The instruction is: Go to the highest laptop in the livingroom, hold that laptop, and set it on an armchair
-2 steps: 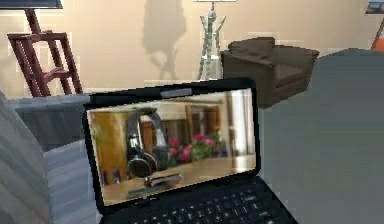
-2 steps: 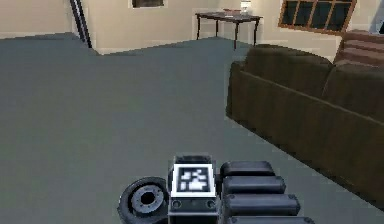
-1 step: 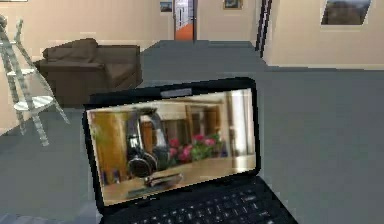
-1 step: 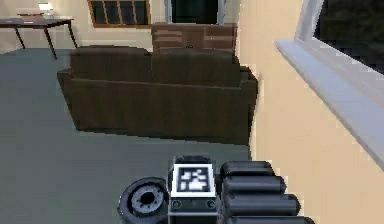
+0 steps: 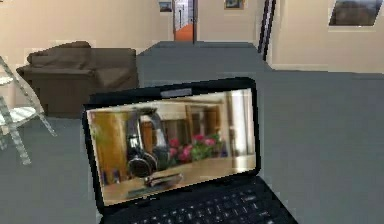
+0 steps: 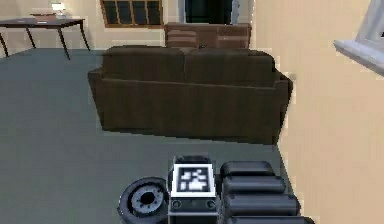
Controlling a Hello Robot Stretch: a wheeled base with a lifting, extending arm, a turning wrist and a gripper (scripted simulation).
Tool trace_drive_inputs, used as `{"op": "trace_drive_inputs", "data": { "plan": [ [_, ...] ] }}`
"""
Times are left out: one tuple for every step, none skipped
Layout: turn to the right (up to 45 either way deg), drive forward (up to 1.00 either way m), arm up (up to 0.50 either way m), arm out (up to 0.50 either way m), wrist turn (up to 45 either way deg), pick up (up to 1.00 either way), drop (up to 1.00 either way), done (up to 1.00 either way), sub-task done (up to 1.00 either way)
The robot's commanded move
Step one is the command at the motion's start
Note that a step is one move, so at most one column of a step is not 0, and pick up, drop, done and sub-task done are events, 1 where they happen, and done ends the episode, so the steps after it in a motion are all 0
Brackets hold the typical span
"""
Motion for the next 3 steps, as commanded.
{"op": "trace_drive_inputs", "data": {
  "plan": [
    [-45.0, 0.0, 0.0, 0.0, 0.0, 0.0, 0.0, 0.0, 0.0],
    [-45.0, 0.0, 0.0, 0.0, 0.0, 0.0, 0.0, 0.0, 0.0],
    [-45.0, 0.0, 0.0, 0.0, 0.0, 0.0, 0.0, 0.0, 0.0]
  ]
}}
